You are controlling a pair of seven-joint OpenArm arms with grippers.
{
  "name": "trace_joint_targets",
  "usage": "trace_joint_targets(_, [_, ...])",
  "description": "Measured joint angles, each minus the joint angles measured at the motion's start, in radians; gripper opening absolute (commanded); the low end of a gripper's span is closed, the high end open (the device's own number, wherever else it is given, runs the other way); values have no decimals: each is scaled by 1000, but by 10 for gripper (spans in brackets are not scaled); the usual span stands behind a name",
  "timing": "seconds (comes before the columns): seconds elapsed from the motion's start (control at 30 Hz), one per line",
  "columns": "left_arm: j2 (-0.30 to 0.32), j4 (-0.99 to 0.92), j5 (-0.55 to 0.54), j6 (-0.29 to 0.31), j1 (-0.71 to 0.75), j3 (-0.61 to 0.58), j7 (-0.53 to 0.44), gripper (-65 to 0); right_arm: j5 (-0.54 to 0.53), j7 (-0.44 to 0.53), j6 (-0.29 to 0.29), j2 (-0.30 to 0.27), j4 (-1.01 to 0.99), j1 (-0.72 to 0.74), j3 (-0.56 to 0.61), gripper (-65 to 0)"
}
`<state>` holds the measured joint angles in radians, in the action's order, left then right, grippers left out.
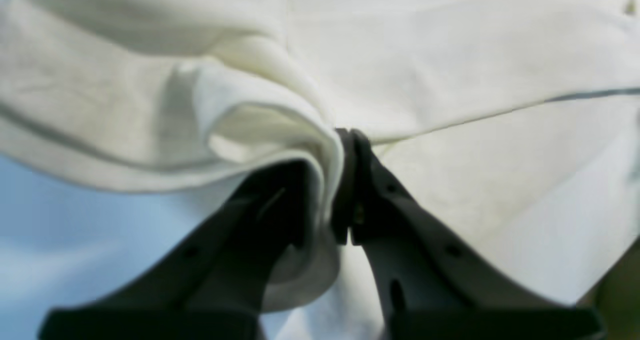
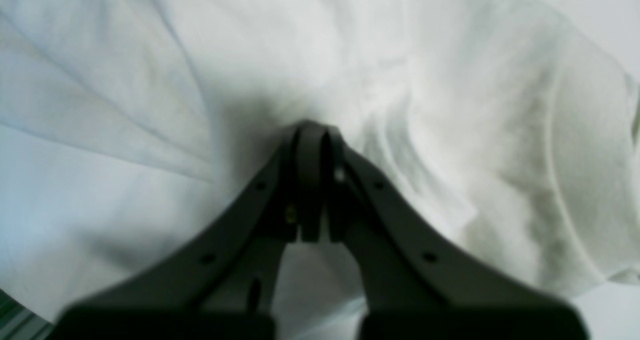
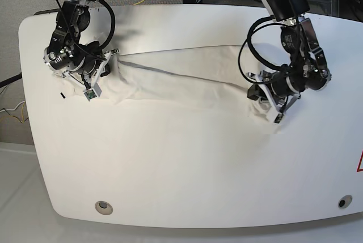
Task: Fold the T-shirt properly
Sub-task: 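Lift the strip's end with the left gripper and fold it toward the right gripper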
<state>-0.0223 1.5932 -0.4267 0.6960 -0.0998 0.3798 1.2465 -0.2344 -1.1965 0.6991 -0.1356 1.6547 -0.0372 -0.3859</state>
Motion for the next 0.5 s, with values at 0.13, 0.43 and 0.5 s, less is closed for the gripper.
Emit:
trace_joint_targets(0.13, [-40,-2,6,0,2,-15,7,-628,-1,0,0,0,0,0,0,-644])
trace_joint_targets(0.43, [-120,-2,8,0,-19,-95,16,-628,-2,0,0,0,0,0,0,-644])
trace_joint_targets(0.5, [-133,-2,6,0,-32,-113,13,-628,-2,0,0,0,0,0,0,-644])
